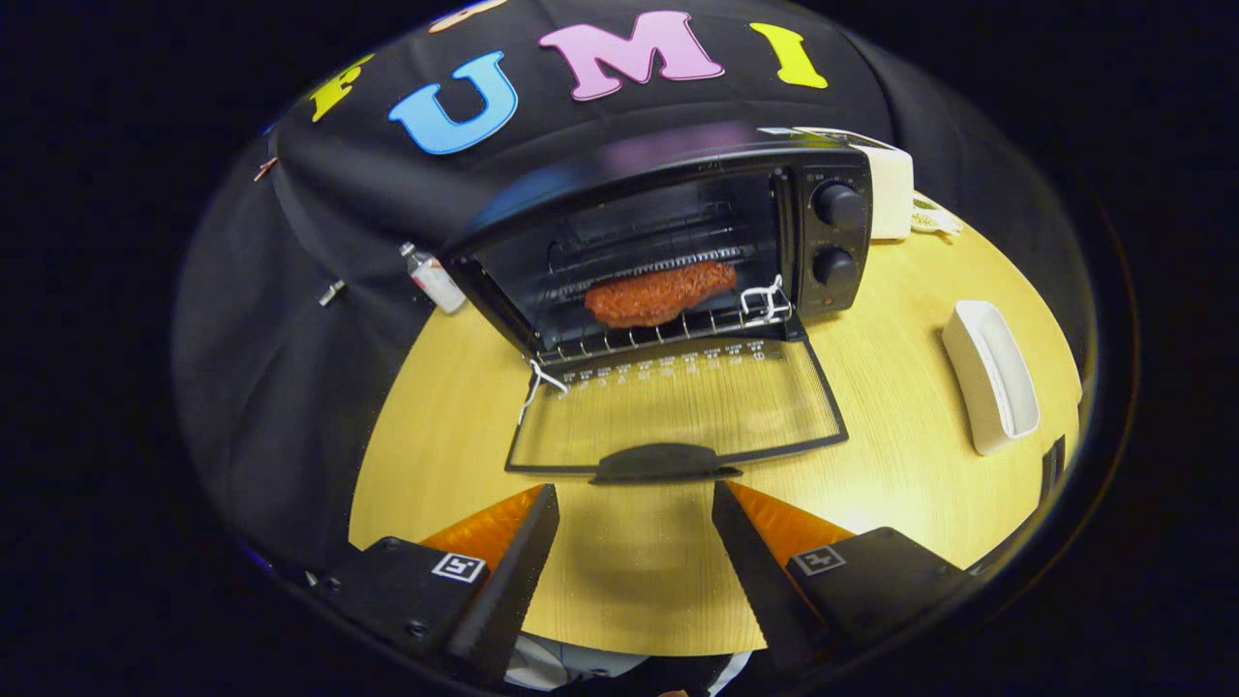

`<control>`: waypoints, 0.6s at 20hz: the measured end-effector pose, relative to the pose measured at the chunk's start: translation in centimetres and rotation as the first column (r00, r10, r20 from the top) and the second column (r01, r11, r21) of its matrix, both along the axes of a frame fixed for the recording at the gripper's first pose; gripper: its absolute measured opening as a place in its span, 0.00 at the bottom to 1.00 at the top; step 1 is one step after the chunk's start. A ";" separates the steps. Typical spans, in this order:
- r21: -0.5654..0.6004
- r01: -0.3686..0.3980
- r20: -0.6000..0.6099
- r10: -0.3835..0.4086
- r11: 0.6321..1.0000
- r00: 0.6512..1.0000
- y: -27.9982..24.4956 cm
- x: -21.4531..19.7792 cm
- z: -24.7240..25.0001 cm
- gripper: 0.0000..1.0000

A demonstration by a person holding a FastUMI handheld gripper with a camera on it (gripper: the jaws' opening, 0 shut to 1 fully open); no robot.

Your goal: Open the toaster oven, put the food inside, and close the toaster oven door.

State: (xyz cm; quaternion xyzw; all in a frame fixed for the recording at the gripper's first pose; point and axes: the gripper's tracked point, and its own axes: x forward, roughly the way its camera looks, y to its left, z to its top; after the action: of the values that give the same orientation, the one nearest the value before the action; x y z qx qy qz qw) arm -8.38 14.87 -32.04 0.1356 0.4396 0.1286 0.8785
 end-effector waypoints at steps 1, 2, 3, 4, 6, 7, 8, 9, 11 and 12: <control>-0.035 -0.011 -0.025 0.011 0.999 1.000 -0.3 -0.5 -1.1 0.98; -0.066 -0.021 -0.047 0.018 0.998 0.999 -0.6 -0.8 -2.0 0.98; -0.089 -0.029 -0.065 0.023 0.996 0.998 -0.7 -0.9 -2.8 0.98; -0.109 -0.034 -0.071 0.027 0.993 0.997 -0.7 -0.8 -3.4 0.99; -0.156 -0.044 -0.075 0.033 0.987 0.997 -0.9 -0.4 -4.6 0.98; -0.172 -0.048 -0.077 0.035 0.984 0.996 -0.7 -0.3 -5.1 0.98; -0.191 -0.049 -0.081 0.034 0.980 0.996 -0.7 -0.1 -5.7 0.99; -0.205 -0.050 -0.084 0.034 0.978 0.996 -0.6 0.1 -6.1 0.99; -0.234 -0.041 -0.090 0.020 0.971 0.996 -0.6 0.4 -6.8 0.99; -0.235 -0.020 -0.061 0.006 0.972 0.998 -0.6 1.2 -6.6 0.99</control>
State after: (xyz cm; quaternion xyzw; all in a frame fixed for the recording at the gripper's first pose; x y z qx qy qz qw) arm -7.19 14.28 -38.65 0.0314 0.4786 0.0772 0.8740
